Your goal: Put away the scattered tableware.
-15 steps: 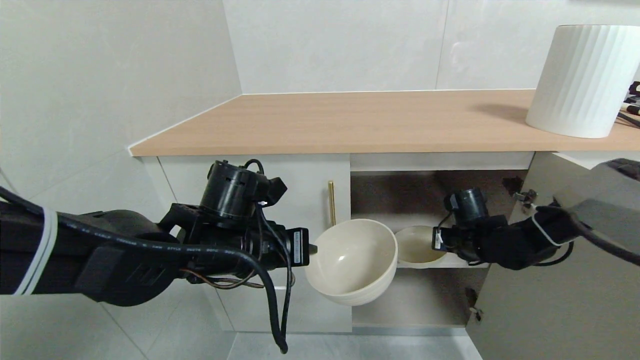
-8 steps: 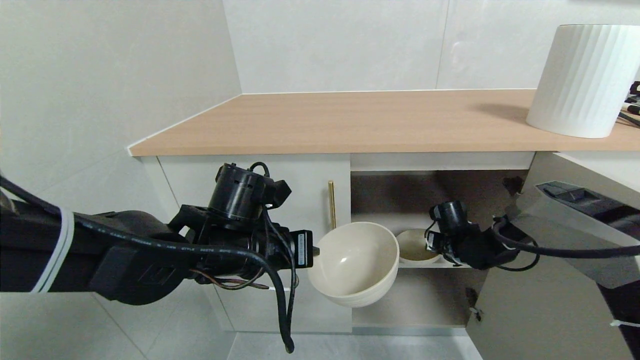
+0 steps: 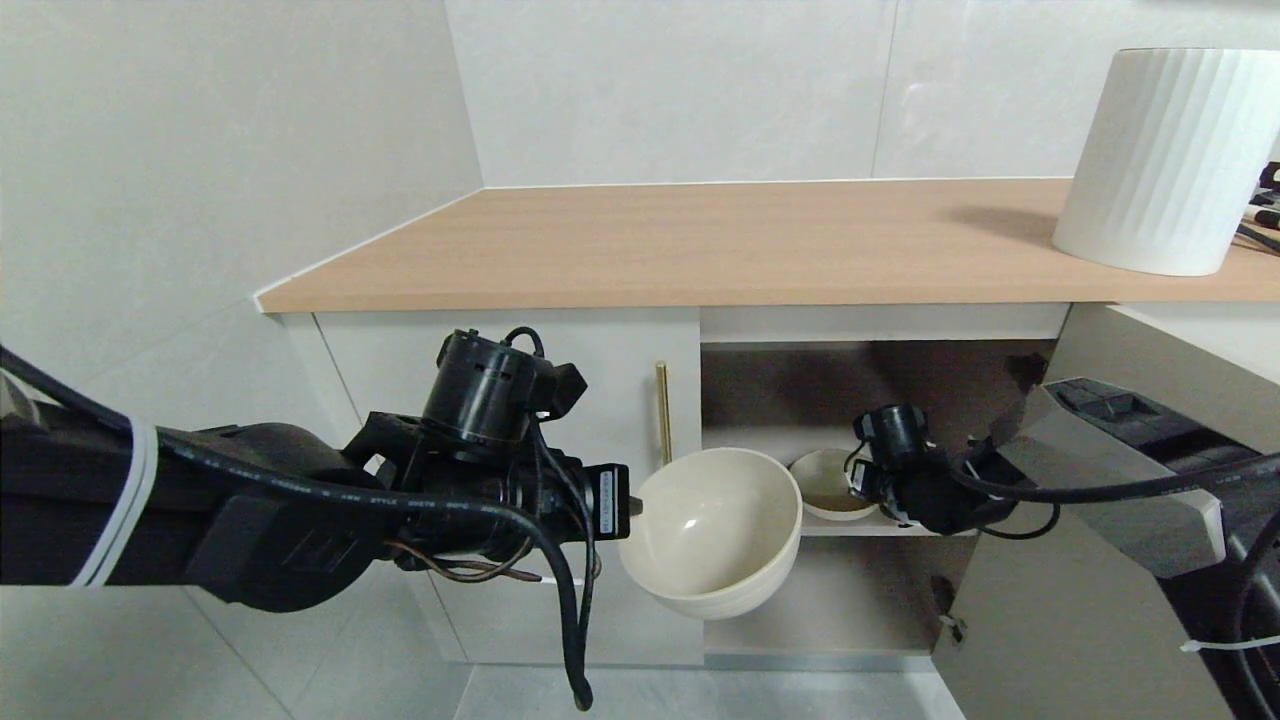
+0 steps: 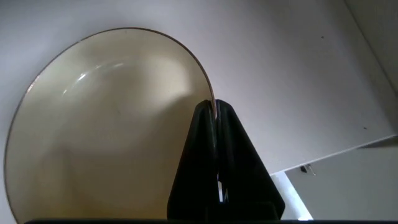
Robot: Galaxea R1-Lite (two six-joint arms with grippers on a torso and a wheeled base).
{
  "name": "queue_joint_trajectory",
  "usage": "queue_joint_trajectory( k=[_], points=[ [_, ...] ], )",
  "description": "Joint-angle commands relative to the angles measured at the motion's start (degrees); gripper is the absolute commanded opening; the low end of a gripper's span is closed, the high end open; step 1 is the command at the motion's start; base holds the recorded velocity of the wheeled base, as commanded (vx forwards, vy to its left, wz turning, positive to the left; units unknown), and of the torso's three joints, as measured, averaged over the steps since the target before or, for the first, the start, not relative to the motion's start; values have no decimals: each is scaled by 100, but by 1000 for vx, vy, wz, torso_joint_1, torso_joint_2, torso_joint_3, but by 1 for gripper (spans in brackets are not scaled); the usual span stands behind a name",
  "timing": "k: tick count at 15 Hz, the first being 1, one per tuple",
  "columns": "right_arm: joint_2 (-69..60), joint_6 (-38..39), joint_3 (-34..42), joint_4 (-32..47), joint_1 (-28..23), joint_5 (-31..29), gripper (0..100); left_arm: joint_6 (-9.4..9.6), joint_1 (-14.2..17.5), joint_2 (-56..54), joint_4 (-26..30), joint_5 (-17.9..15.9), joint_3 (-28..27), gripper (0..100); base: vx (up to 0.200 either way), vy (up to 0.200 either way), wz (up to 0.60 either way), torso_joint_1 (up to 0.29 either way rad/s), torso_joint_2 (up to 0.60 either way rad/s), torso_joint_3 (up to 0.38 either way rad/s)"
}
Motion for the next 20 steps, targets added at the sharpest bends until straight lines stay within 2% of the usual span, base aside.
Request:
queue_joint_trajectory(
  k=[1, 4, 5, 10, 13, 15, 16, 18, 20],
  points=[
    [48, 3, -62, -5, 10, -7, 0, 0, -8, 4, -1, -4, -1, 0, 0, 0, 0, 0, 0, 0],
    [92, -5, -123, -5, 1, -7, 0, 0, -17, 4, -1, 5, -1, 0, 0, 0, 0, 0, 0, 0],
    [110, -5, -185, 4, 1, -16, 100, 0, -26, 4, -1, -4, -1, 0, 0, 0, 0, 0, 0, 0],
    [-163, 100, -79, -14, 10, -34, 100, -9, -35, 180, -37, 14, -10, 0, 0, 0, 0, 0, 0, 0],
    [-1165, 162, 844, 153, 212, 133, 100, 0, -140, 417, -37, 67, -10, 0, 0, 0, 0, 0, 0, 0],
    [-2334, 162, 1608, 654, 564, 687, 100, 8, -325, 751, -28, 410, -89, 0, 0, 0, 0, 0, 0, 0],
    [-2808, 170, 1758, 1085, 722, 881, 100, 26, -413, 892, -37, 647, -115, 0, 0, 0, 0, 0, 0, 0],
    [-3687, 179, 1907, 2175, 1100, 1267, 100, 219, -518, 1085, -37, 1042, -124, 0, 0, 0, 0, 0, 0, 0],
    [-4179, 179, 1934, 2755, 1329, 1425, 100, 255, -571, 1173, -45, 1209, -124, 0, 0, 0, 0, 0, 0, 0]
  ],
)
